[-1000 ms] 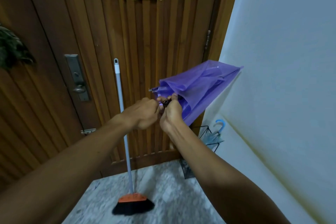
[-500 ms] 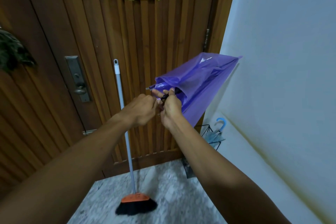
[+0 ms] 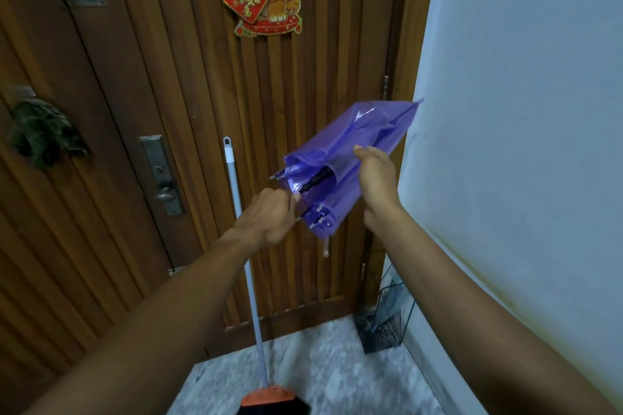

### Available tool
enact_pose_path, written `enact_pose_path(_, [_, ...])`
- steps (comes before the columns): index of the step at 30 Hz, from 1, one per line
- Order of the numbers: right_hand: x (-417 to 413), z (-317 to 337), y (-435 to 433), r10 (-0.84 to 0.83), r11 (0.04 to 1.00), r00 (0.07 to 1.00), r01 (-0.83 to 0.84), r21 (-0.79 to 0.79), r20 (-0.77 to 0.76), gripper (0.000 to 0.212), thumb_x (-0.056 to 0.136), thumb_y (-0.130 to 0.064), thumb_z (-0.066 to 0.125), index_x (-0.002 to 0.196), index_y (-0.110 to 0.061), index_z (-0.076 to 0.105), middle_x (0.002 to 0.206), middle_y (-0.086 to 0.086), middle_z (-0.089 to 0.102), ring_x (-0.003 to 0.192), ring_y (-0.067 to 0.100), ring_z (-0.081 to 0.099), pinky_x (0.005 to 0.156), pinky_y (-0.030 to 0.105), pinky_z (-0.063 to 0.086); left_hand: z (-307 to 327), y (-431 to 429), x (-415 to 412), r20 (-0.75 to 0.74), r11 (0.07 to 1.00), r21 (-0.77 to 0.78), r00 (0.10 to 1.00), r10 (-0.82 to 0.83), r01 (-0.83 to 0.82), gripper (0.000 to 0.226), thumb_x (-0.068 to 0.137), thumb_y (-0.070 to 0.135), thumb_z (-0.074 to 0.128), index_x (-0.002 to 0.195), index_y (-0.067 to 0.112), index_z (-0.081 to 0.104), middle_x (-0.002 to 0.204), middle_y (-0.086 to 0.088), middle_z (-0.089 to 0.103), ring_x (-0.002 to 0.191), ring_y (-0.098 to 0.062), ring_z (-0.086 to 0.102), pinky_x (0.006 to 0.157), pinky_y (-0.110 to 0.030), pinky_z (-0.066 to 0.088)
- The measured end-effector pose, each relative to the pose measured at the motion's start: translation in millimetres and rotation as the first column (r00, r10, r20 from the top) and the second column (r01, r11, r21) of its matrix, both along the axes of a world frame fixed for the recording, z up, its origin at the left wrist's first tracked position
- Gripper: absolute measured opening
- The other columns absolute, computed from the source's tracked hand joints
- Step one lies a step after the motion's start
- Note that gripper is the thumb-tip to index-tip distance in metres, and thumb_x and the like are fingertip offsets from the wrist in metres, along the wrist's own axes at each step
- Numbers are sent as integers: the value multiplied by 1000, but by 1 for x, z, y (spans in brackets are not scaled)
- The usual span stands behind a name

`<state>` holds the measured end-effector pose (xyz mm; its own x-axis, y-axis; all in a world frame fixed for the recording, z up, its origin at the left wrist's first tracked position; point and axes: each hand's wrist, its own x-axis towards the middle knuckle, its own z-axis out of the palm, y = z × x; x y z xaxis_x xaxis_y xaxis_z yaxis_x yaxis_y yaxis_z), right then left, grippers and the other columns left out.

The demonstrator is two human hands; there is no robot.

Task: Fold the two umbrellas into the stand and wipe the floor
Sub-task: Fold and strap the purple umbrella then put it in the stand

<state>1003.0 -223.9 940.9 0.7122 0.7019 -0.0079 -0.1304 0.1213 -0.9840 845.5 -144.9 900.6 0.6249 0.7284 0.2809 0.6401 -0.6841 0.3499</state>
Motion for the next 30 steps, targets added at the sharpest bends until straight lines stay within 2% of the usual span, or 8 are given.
enact_pose_path(3, [25, -9, 13, -139, 990, 972, 140, -11, -190, 92, 66, -61, 71, 145, -27, 41, 140, 8, 52, 118, 31, 59, 97, 51, 54, 6, -12, 0, 68, 997, 46, 996, -60, 57, 45, 106, 40, 31, 64, 25, 42, 61, 6, 50, 57, -17, 53, 56, -29, 34])
enact_pose_path(7, [27, -1, 18, -80, 987, 904, 131, 96, -420, 117, 45, -77, 80, 143, -23, 45, 127, 5, 64, 108, 31, 66, 93, 52, 56, 12, -28, 1, 142, 986, 105, 980, -140, 126, 47, 104, 44, 31, 63, 24, 41, 60, 4, 50, 63, -30, 57, 58, -34, 36])
enact_pose_path(12, [13, 27, 18, -107, 948, 905, 218, 232, -413, 52, 78, -38, 81, 120, -17, 59, 105, 3, 72, 90, 25, 72, 75, 38, 61, 24, -45, -8, 274, 965, 88, 926, -261, 246, 43, 102, 41, 44, 62, 27, 43, 53, 7, 45, 51, -12, 48, 52, -31, 30])
enact_pose_path(16, [3, 40, 23, -199, 934, 911, 289, 213, -363, 44, 79, -19, 72, 121, -11, 60, 108, 3, 72, 91, 25, 72, 80, 40, 62, 26, -56, -16, 377, 981, 166, 912, -159, 102, 36, 90, 56, 54, 72, 25, 54, 56, 8, 53, 52, -6, 53, 52, -26, 35])
enact_pose_path(19, [-7, 40, 23, -202, 937, 937, 270, 221, -287, 46, 80, -17, 67, 124, -10, 56, 110, 6, 71, 90, 26, 72, 81, 43, 62, 38, -56, -22, 574, 956, 252, 818, -22, -151, 23, 85, 51, 58, 82, 28, 57, 72, 13, 58, 69, -4, 56, 72, -29, 41])
enact_pose_path(23, [-23, 30, 21, -224, 934, 970, 240, 266, -91, 45, 82, -13, 64, 127, -14, 56, 113, 6, 71, 97, 24, 72, 87, 44, 61, 63, -47, -24, 589, 933, 298, 808, -12, -203, 24, 83, 45, 62, 100, 29, 59, 97, 14, 54, 92, -5, 46, 84, -31, 34])
enact_pose_path(27, [-41, 17, 8, -68, 952, 994, 41, 302, 80, 46, 90, -14, 65, 134, -20, 52, 119, 3, 70, 100, 20, 72, 87, 39, 61, 83, -31, -6, 601, 991, -129, 797, 61, 22, 69, 79, 65, 61, 134, 26, 48, 131, 6, 54, 117, -13, 54, 101, -39, 45])
enact_pose_path(30, [-47, 7, 0, 51, 959, 975, -108, 260, 216, 42, 91, -17, 66, 132, -23, 56, 119, 1, 71, 103, 17, 72, 90, 39, 60, 90, -28, 8, 765, 704, -515, 633, 120, 488, 59, 82, 51, 71, 129, 17, 60, 115, 0, 72, 103, -15, 71, 97, -39, 54])
